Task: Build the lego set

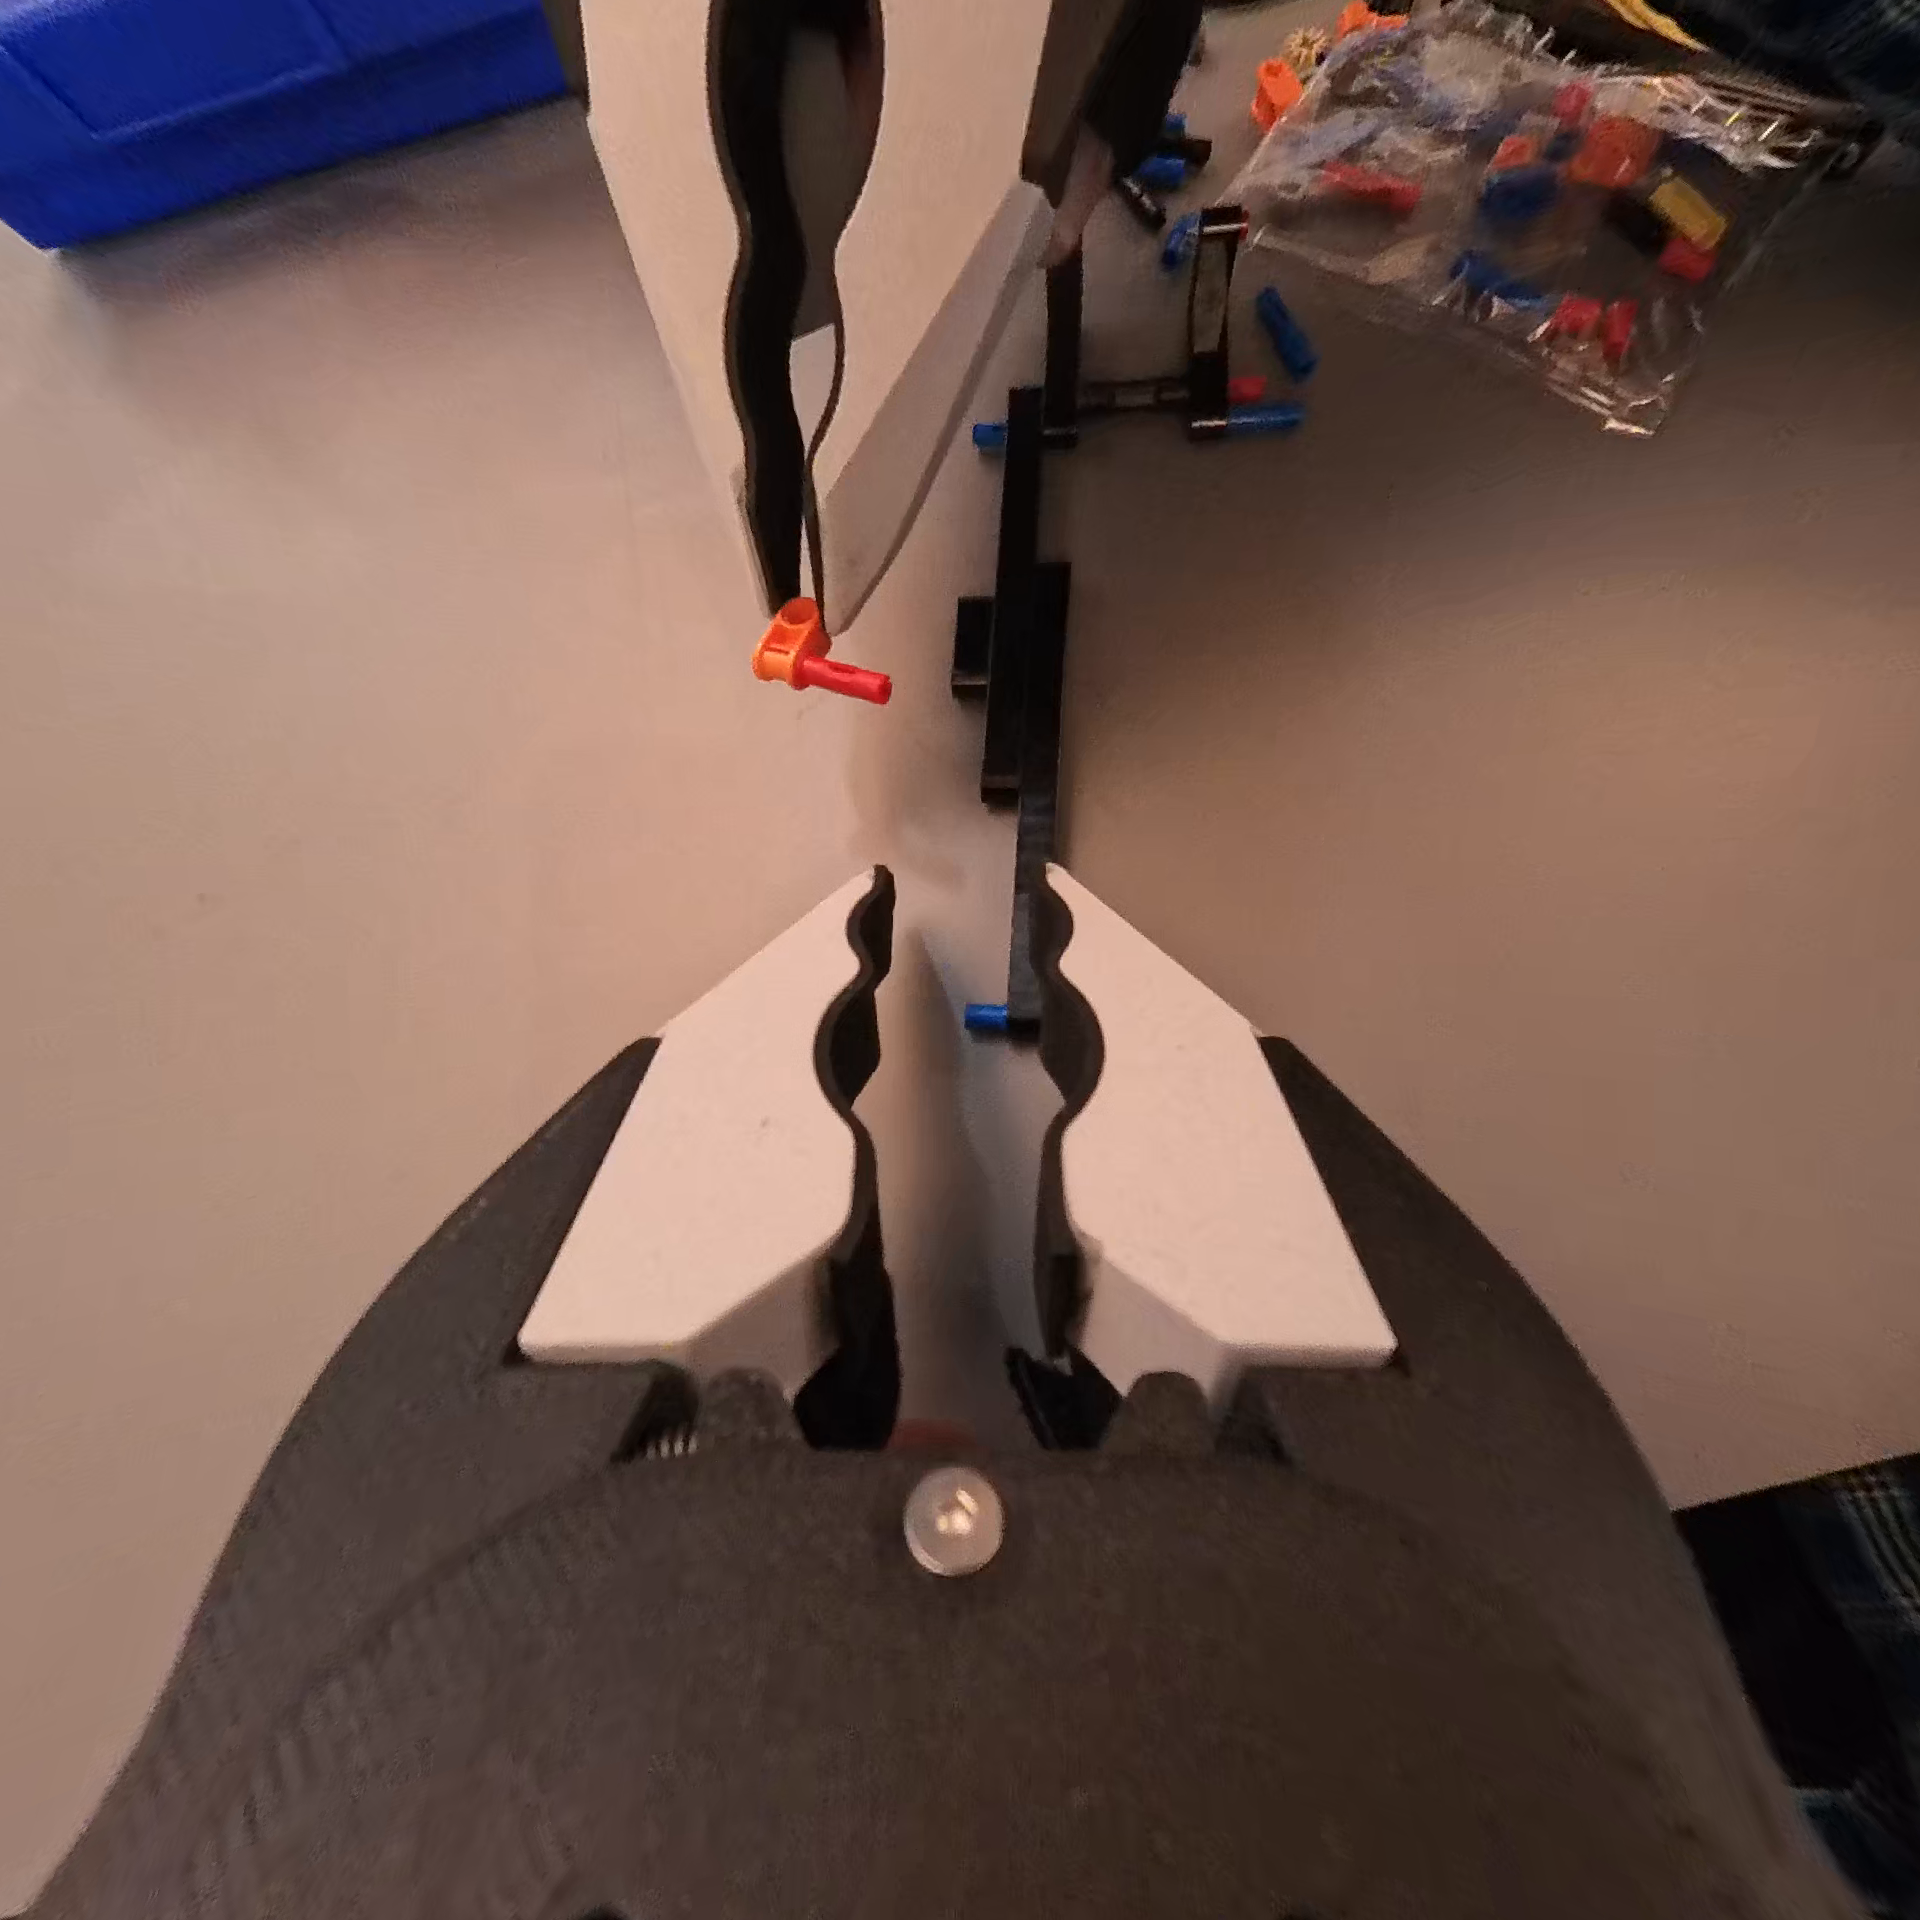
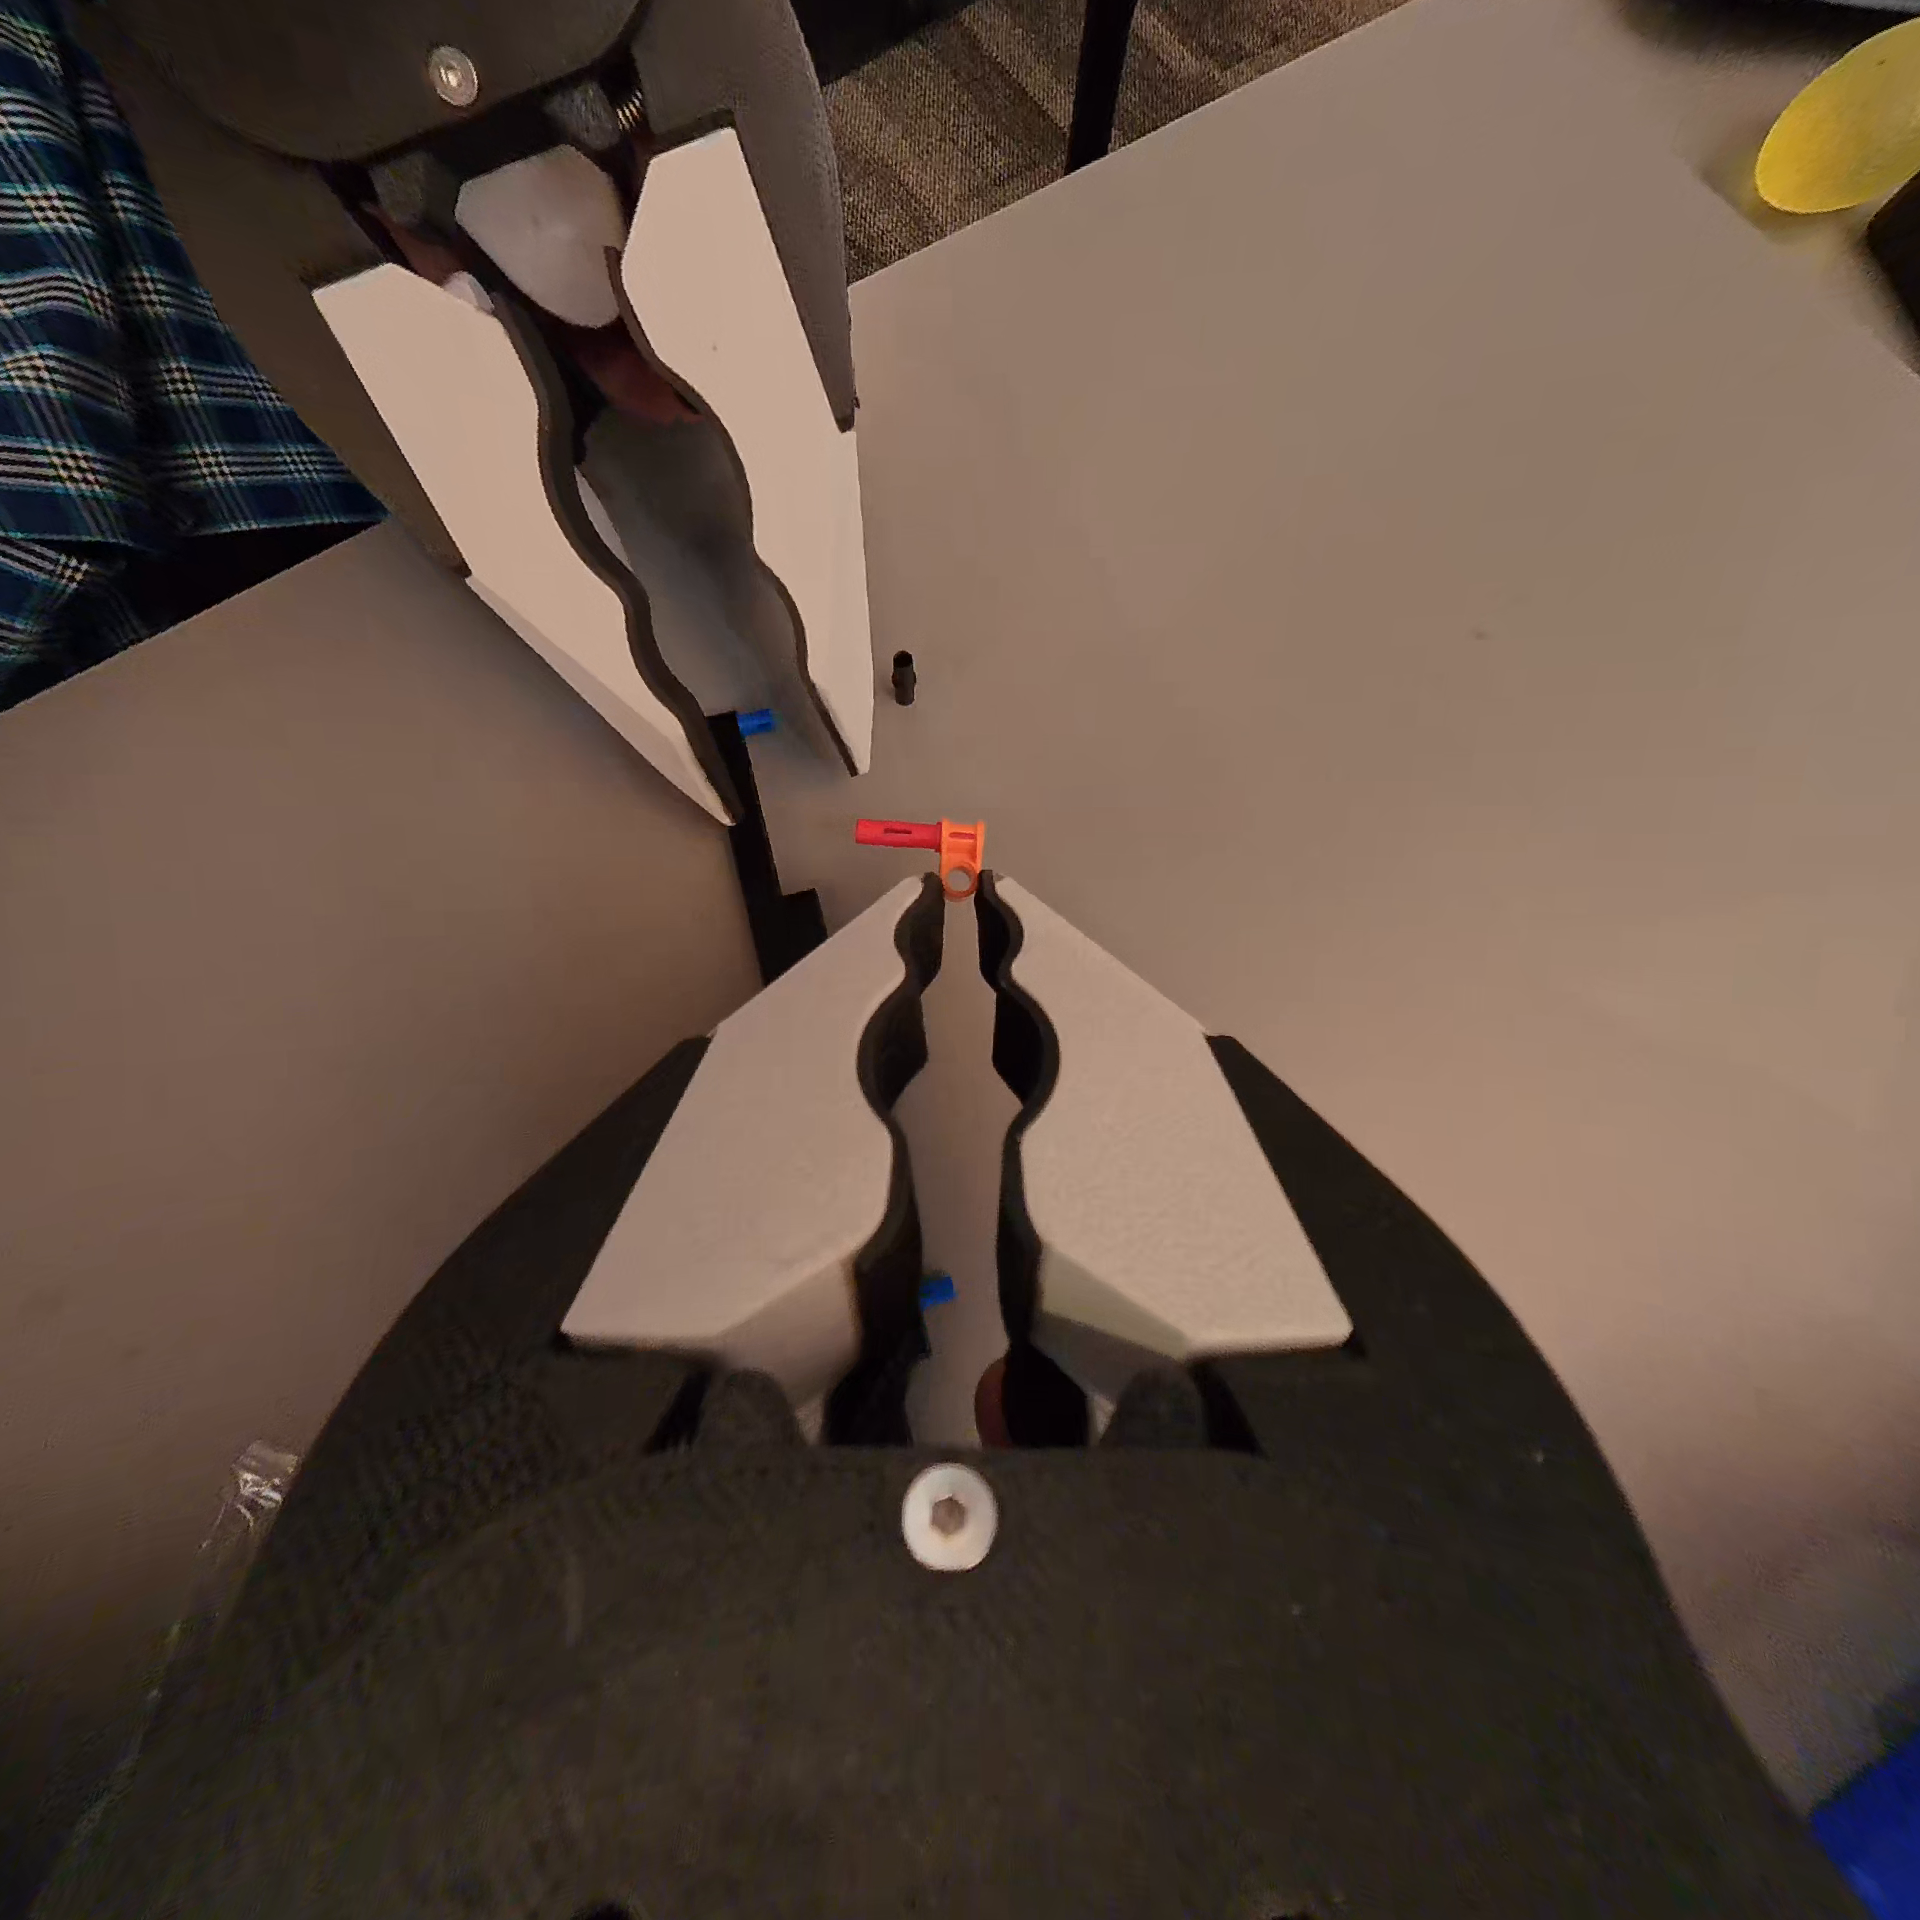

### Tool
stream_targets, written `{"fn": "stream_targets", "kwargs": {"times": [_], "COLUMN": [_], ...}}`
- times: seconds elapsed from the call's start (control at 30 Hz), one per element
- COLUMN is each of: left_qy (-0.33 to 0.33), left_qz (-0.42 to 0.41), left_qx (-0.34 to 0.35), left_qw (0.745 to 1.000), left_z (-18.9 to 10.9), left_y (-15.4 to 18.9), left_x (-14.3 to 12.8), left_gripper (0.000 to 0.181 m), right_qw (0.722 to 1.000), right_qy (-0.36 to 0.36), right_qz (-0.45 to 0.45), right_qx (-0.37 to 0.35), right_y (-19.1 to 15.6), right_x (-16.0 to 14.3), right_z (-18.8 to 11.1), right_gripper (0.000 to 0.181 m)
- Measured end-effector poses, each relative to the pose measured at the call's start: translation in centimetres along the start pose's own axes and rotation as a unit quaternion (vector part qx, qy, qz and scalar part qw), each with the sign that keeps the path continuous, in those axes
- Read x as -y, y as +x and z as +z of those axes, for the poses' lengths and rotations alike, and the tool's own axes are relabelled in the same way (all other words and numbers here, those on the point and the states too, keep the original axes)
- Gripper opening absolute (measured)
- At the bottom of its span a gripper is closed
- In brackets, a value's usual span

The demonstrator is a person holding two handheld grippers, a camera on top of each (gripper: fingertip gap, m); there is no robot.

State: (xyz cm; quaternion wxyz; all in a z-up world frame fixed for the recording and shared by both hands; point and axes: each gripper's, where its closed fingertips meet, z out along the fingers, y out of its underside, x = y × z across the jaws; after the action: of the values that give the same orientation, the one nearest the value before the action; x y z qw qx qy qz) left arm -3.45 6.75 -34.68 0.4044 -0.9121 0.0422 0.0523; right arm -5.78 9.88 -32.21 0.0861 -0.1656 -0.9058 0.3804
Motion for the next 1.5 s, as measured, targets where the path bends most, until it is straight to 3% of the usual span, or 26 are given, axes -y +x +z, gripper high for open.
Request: {"fn": "stream_targets", "kwargs": {"times": [0.77, 1.17, 1.5], "left_qy": [-0.008, -0.027, -0.032], "left_qz": [-0.006, 0.005, 0.009], "left_qx": [0.014, -0.003, -0.012], "left_qw": [1.0, 1.0, 0.999], "left_z": [0.4, 0.5, 0.6], "left_y": [0.0, 0.8, 0.9], "left_x": [0.6, -0.4, -0.4], "left_gripper": [0.027, 0.026, 0.02], "right_qw": [1.0, 0.995, 0.99], "right_qy": [0.0, -0.085, -0.11], "right_qz": [0.0, -0.043, -0.08], "right_qx": [0.001, 0.021, 0.021], "right_y": [-0.2, -1.7, -2.3], "right_x": [-0.1, -1.7, -1.8], "right_z": [-0.3, 1.5, 2.1], "right_gripper": [0.003, 0.003, 0.003]}}
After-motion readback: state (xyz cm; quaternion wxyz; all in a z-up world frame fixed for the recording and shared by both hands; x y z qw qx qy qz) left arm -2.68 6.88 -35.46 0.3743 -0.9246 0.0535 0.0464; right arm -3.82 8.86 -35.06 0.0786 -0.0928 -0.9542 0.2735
